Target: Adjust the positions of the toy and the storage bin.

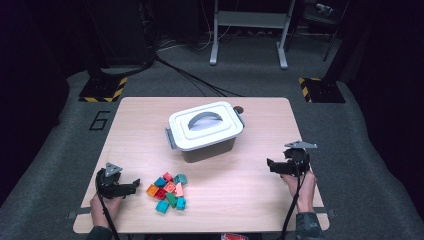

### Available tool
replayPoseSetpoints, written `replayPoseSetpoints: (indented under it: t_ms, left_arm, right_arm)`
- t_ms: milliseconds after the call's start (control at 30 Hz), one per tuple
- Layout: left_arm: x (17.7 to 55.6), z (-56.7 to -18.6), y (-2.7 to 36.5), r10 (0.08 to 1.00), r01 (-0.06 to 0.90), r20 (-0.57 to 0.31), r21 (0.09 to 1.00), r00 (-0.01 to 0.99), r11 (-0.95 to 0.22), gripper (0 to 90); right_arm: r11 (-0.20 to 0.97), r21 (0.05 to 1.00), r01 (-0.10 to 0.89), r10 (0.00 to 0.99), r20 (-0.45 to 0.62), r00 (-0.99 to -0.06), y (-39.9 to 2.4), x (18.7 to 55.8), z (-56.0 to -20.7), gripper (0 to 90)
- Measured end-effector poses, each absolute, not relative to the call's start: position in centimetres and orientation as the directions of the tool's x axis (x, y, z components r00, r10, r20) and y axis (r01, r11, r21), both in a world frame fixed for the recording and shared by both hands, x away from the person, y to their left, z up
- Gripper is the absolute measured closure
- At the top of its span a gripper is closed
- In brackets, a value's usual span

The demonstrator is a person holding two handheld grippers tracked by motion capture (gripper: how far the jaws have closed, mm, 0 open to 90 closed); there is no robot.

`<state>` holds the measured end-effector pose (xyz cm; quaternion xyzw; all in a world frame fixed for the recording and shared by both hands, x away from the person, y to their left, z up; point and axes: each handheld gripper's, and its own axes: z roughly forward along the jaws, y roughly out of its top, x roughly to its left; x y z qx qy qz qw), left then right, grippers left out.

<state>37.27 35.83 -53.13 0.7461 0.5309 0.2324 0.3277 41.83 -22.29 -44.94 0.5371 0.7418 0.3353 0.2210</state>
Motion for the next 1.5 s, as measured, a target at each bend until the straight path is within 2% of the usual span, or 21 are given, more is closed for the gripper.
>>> replayPoseSetpoints:
  t_ms: [667, 900, 1000, 1033, 1067, 1167, 1233, 1267, 1433, 1500]
  left_arm:
    - [37.3, -53.1, 35.8, 0.945, 0.641, -0.003, 0.735, 0.328, -0.22, 7.2]
    - [37.3, -53.1, 35.8, 0.944, 0.641, -0.003, 0.735, 0.329, -0.221, 7.3]
    - [37.3, -53.1, 35.8, 0.944, 0.641, -0.003, 0.735, 0.329, -0.221, 7.3]
    - [37.3, -53.1, 35.8, 0.944, 0.641, -0.003, 0.735, 0.329, -0.221, 7.3]
    - [37.3, -53.1, 35.8, 0.944, 0.641, -0.003, 0.735, 0.329, -0.221, 7.3]
    - [37.3, -53.1, 35.8, 0.944, 0.641, -0.003, 0.735, 0.329, -0.221, 7.3]
    - [37.3, -53.1, 35.8, 0.944, 0.641, -0.003, 0.735, 0.329, -0.221, 7.3]
    - [37.3, -53.1, 35.8, 0.944, 0.641, -0.003, 0.735, 0.329, -0.221, 7.3]
    - [37.3, -53.1, 35.8, 0.944, 0.639, -0.003, 0.736, 0.329, -0.221, 7.5]
    - [37.3, -53.1, 35.8, 0.944, 0.639, -0.003, 0.736, 0.33, -0.221, 7.5]
  right_arm:
    - [0.216, 0.759, 0.614, 0.901, 0.087, -0.426, -18.6, 47.8, -41.8, 7.2]
    - [0.251, 0.75, 0.612, 0.897, 0.058, -0.439, -17.0, 50.0, -41.0, 7.0]
    - [0.252, 0.758, 0.602, 0.895, 0.056, -0.444, -16.5, 50.7, -40.6, 14.2]
    - [0.27, 0.758, 0.594, 0.887, 0.044, -0.46, -16.1, 51.3, -40.4, 21.8]
    - [0.27, 0.758, 0.594, 0.887, 0.044, -0.46, -16.1, 51.3, -40.4, 21.8]
    - [0.264, 0.761, 0.593, 0.887, 0.05, -0.459, -15.5, 52.1, -40.2, 35.2]
    - [0.255, 0.759, 0.599, 0.888, 0.061, -0.455, -14.9, 52.8, -40.0, 47.8]
    - [0.255, 0.759, 0.599, 0.888, 0.061, -0.455, -14.9, 52.8, -40.0, 47.8]
    - [0.237, 0.76, 0.605, 0.883, 0.091, -0.461, -14.0, 54.2, -39.9, 65.2]
    - [0.243, 0.754, 0.611, 0.881, 0.092, -0.463, -13.8, 54.6, -39.9, 68.3]
